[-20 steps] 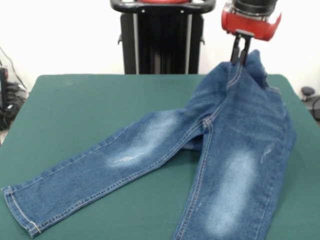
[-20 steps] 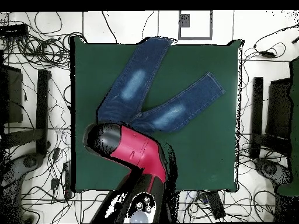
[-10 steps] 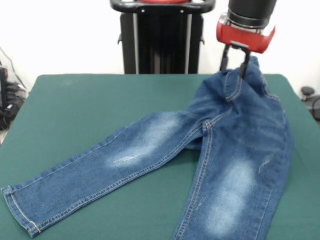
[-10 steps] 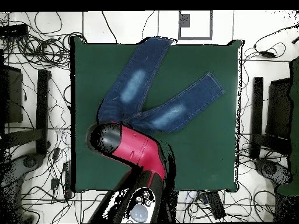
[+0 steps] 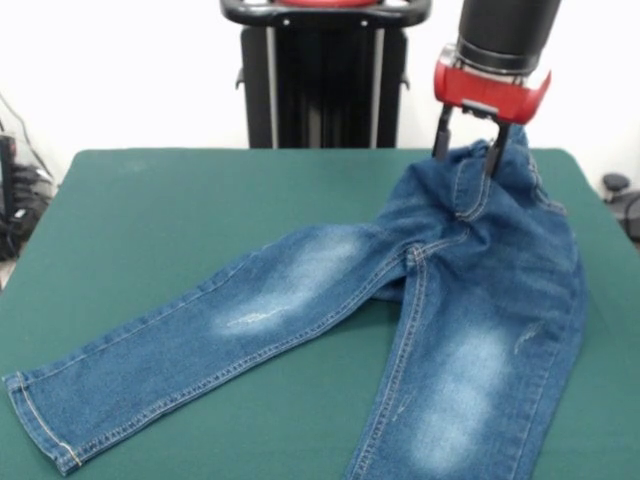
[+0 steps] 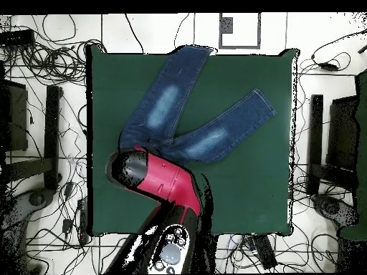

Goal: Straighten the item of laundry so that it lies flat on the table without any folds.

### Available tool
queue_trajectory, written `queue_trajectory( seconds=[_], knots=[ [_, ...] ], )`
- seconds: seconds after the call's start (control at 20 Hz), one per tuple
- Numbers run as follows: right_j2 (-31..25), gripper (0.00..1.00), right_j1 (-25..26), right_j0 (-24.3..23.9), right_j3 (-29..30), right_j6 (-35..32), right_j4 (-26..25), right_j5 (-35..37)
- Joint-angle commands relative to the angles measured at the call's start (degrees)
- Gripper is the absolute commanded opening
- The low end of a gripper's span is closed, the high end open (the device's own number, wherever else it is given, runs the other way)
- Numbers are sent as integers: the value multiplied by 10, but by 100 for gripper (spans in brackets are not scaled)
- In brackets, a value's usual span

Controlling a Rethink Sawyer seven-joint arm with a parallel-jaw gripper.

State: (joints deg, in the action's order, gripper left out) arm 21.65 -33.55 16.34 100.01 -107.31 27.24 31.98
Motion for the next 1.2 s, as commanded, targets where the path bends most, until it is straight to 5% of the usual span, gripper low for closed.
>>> queue_trajectory(
  seconds=[0.05, 1.2],
  knots=[
    [-67, 100, 32, 3, 9, -127, 13, -19],
    [-40, 100, -15, 19, 9, -137, 0, 68]
  ],
)
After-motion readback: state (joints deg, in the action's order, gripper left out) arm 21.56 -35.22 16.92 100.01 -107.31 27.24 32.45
